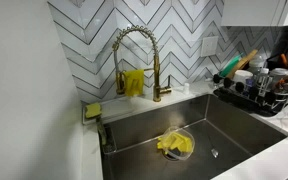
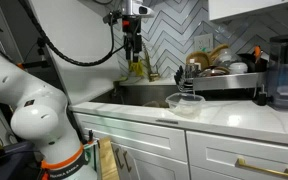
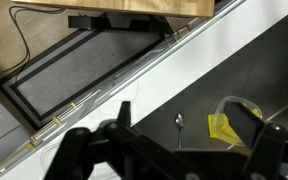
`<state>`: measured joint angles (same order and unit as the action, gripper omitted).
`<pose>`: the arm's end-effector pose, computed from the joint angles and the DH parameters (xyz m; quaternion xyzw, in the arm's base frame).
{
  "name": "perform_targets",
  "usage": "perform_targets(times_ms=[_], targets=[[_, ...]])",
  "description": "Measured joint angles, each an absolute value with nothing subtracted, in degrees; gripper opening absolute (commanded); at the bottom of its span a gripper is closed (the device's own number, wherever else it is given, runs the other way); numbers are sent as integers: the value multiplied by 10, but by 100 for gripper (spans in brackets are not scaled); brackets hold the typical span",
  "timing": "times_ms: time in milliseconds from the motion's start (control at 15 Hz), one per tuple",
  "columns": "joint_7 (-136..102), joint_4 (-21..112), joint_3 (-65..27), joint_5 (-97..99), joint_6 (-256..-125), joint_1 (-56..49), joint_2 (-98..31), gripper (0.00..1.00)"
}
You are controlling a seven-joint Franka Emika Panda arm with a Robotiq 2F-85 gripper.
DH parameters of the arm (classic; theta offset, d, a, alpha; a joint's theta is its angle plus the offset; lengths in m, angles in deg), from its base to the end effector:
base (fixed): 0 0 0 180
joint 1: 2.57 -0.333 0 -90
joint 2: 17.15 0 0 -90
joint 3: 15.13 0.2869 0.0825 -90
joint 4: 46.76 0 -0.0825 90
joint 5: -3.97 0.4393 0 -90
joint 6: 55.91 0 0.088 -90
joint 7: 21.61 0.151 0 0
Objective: Put the bowl on the edge of the dish rack
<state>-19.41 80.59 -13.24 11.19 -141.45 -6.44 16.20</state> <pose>0.4161 0.0628 0.5081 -0.9954 -0.0278 0.0772 0.0489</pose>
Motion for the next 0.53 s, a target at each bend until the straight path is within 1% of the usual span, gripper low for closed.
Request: perform_targets(times_ms=[400,533], targets=[[-194,806,-132,109,-1420,-62,161,100],[-194,810,-134,96,-1473,-50,148,100]])
